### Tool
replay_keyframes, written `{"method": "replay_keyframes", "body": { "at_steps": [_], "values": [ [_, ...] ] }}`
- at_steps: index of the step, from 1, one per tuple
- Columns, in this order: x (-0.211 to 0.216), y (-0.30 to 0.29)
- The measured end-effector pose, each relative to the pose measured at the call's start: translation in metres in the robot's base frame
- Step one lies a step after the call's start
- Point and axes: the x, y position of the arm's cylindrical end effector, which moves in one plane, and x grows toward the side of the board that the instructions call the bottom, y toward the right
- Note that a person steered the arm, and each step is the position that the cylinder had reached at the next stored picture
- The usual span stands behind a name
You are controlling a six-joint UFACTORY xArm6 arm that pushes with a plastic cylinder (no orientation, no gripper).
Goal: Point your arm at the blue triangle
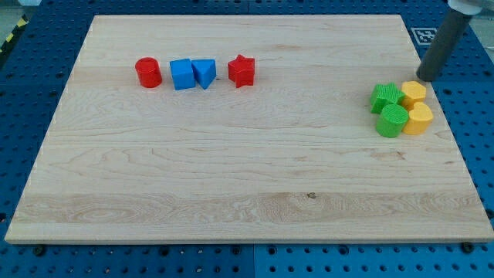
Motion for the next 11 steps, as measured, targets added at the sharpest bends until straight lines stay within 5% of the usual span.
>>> {"method": "replay_keyframes", "body": {
  "at_steps": [3, 5, 6, 8, 11],
  "values": [
    [0.035, -0.043],
    [0.035, 0.023],
    [0.011, 0.005],
    [-0.044, -0.133],
    [-0.044, -0.149]
  ]
}}
